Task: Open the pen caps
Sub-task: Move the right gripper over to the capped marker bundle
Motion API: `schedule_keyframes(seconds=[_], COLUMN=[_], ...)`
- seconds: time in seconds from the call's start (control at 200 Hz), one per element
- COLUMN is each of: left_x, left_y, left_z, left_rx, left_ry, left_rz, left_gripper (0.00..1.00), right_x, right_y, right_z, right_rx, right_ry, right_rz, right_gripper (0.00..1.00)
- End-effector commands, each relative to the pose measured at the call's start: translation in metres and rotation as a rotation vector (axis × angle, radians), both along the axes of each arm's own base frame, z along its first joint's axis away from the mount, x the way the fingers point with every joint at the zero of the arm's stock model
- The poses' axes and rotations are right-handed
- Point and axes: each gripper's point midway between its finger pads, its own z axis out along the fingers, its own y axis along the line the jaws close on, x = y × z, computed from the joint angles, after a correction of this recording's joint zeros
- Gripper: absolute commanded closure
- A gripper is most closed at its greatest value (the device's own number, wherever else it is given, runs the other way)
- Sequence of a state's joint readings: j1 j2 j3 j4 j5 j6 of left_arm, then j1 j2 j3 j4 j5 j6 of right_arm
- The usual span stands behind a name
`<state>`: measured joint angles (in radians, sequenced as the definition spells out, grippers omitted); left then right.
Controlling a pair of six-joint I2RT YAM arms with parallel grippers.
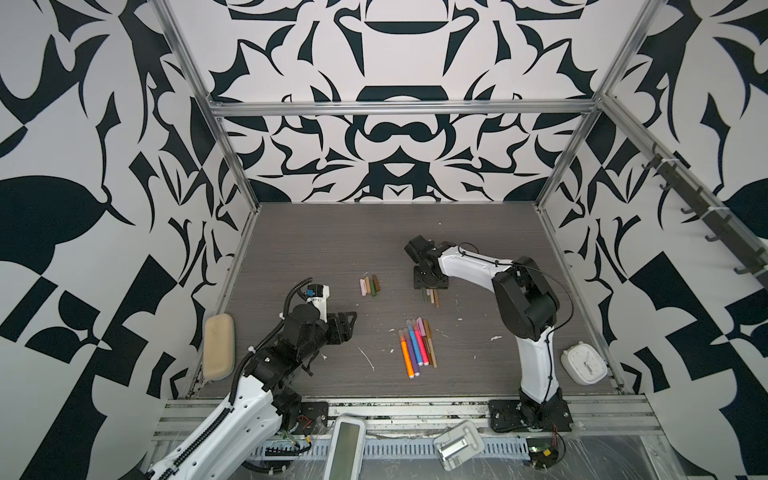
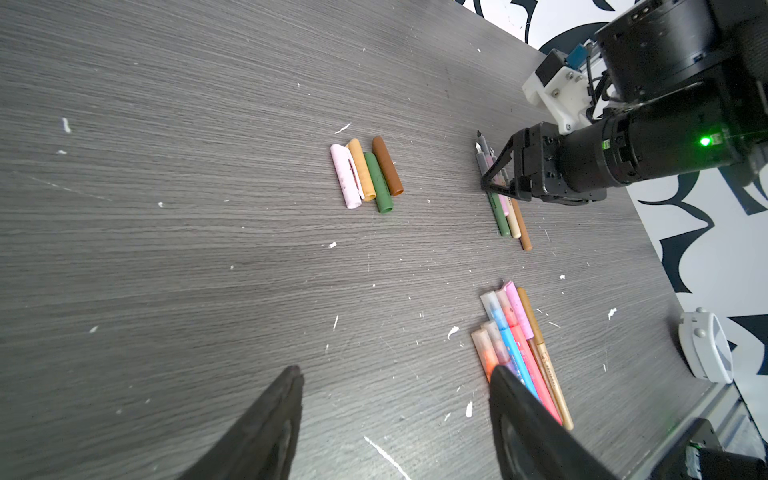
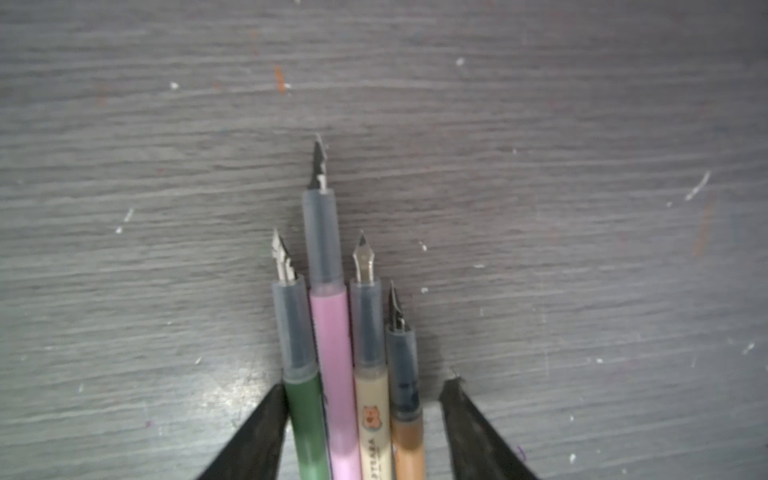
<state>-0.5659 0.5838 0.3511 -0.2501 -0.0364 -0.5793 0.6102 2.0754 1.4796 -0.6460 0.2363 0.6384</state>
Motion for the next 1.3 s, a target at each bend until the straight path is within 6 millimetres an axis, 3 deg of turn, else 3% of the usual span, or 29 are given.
schedule_keyframes(seconds=[0.0, 0.155, 0.24, 0.335, 0.39, 0.48, 0.49, 0.505, 0.515, 0.67, 0.805, 1.0, 1.295], left_x=[0.0, 0.001, 0.001, 0.001, 0.001, 0.001, 0.001, 0.001, 0.001, 0.0, -0.002, -0.004, -0.003], left_y=[-0.001, -0.001, -0.002, -0.002, -0.001, 0.0, 0.0, 0.0, 0.001, 0.009, 0.019, 0.02, 0.011], left_z=[0.002, 0.001, 0.002, 0.001, 0.002, 0.003, 0.003, 0.003, 0.003, 0.009, 0.015, 0.016, 0.012], left_rx=[-0.01, -0.009, -0.009, -0.008, -0.008, -0.006, -0.005, -0.006, -0.006, -0.021, -0.048, -0.065, -0.046], left_ry=[-0.009, -0.007, -0.008, -0.006, -0.008, -0.011, -0.011, -0.012, -0.012, -0.045, -0.083, -0.101, -0.073], left_rz=[-0.003, -0.003, -0.002, -0.003, -0.001, 0.004, 0.006, 0.006, 0.007, 0.05, 0.096, 0.098, 0.053], left_gripper=[0.27, 0.27, 0.27, 0.27, 0.26, 0.22, 0.18, 0.03, 0.0, 0.01, 0.01, 0.01, 0.09], right_x=[-0.017, -0.015, -0.016, -0.03, -0.05, -0.096, -0.101, -0.111, -0.115, -0.212, -0.256, -0.267, -0.254], right_y=[-0.012, -0.01, -0.004, 0.003, 0.009, 0.015, 0.017, 0.015, 0.017, 0.012, 0.006, 0.001, 0.008], right_z=[-0.02, -0.003, 0.02, 0.057, 0.073, 0.081, 0.083, 0.08, 0.082, 0.049, 0.023, 0.001, 0.015], right_rx=[-0.052, -0.035, 0.007, 0.031, 0.036, 0.03, 0.033, 0.027, 0.031, 0.126, 0.228, 0.226, 0.221], right_ry=[0.085, 0.052, 0.003, -0.043, -0.053, -0.032, -0.033, -0.022, -0.024, 0.061, 0.074, 0.085, 0.024], right_rz=[0.009, 0.045, 0.091, 0.157, 0.204, 0.286, 0.293, 0.3, 0.307, 0.317, 0.247, 0.208, 0.201], right_gripper=[0.27, 0.2, 0.19, 0.2, 0.21, 0.27, 0.28, 0.29, 0.3, 0.44, 0.58, 0.6, 0.65])
